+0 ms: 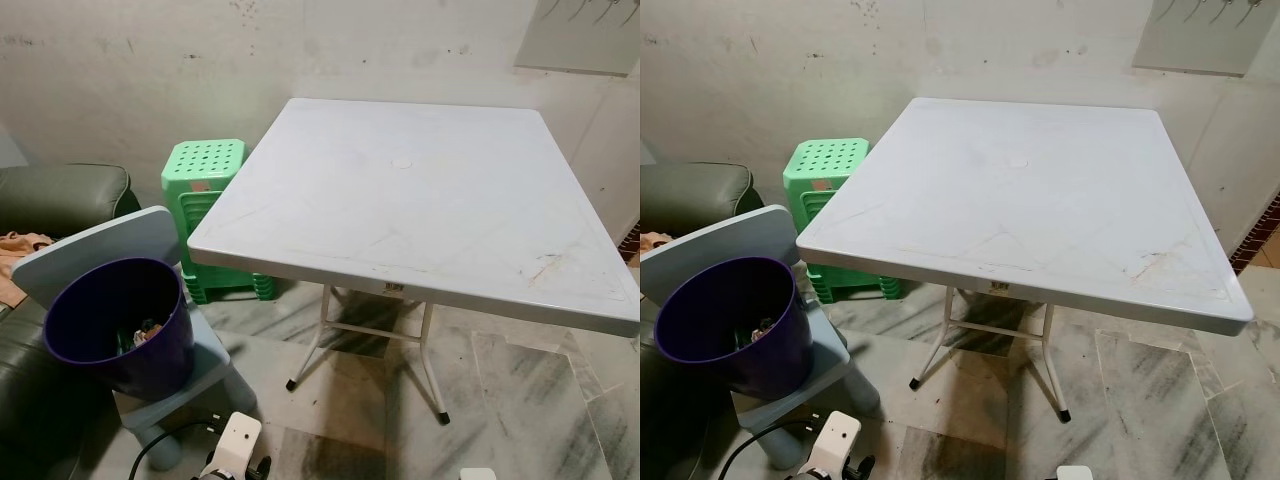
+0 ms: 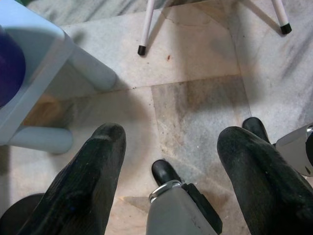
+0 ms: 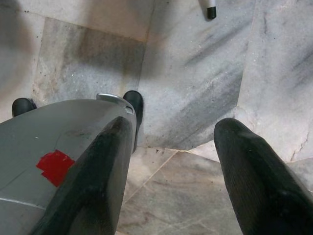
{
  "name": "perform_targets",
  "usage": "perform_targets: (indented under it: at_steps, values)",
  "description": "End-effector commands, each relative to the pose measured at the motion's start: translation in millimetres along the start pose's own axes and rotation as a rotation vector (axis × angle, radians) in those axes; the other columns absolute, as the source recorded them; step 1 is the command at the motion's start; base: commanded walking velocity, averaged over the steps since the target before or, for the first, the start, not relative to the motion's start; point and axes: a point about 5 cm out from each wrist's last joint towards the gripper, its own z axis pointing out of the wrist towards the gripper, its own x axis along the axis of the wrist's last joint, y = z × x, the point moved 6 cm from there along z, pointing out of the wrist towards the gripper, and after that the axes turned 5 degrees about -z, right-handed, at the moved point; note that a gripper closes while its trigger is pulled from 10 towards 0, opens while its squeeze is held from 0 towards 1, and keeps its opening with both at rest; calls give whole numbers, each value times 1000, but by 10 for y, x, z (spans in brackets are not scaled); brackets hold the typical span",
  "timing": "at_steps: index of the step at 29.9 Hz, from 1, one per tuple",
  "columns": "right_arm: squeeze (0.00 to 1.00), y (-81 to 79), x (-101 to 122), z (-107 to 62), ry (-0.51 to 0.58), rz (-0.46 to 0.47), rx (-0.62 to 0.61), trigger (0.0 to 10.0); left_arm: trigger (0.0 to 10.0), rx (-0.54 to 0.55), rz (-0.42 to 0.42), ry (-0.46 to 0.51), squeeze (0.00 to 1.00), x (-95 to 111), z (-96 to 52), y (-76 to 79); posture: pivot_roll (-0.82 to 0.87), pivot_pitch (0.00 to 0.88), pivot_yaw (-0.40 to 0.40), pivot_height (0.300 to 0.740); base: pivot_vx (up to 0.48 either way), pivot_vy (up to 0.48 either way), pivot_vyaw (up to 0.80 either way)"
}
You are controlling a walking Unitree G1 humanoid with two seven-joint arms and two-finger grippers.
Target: Picking trash to rubbish bin
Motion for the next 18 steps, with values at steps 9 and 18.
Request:
perform_targets:
  at_steps: [9, 18]
  values:
    - [0, -40, -57, -3, -28, -2, 13, 10000, 10000, 15, 5, -15, 0, -39, -13, -59, -75, 0, 22, 740, 0, 0, 0]
    - [0, -40, -57, -3, -28, -2, 13, 10000, 10000, 15, 5, -15, 0, -39, -13, -59, -75, 0, 22, 740, 0, 0, 0]
